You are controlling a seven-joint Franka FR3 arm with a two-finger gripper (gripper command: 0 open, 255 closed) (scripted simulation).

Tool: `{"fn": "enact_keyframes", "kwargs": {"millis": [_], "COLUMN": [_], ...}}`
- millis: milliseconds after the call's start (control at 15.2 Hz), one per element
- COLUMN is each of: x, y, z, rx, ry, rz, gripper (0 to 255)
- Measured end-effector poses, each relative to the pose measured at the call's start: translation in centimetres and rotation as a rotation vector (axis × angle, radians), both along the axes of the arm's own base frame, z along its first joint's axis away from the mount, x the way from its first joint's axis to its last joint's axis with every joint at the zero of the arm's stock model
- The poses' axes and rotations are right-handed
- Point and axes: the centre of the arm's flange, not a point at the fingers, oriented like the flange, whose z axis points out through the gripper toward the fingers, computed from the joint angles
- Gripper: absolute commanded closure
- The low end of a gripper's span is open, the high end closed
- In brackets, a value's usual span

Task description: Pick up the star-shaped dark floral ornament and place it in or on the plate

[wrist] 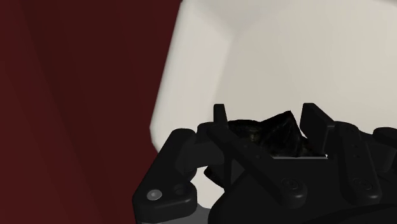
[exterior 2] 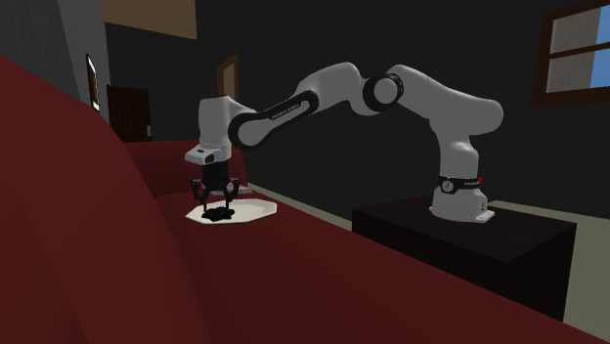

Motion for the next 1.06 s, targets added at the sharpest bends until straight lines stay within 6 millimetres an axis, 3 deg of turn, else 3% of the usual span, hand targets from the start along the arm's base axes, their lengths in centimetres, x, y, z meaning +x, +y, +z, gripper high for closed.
{"fn": "enact_keyframes", "kwargs": {"millis": [858,1056], "x": [-0.1,-2.5], "y": [0.1,-1.2], "z": [6.7,7.6], "rx": [0.000,0.000], "ry": [-0.001,0.000], "rz": [0.000,0.000], "gripper": [255,255]}}
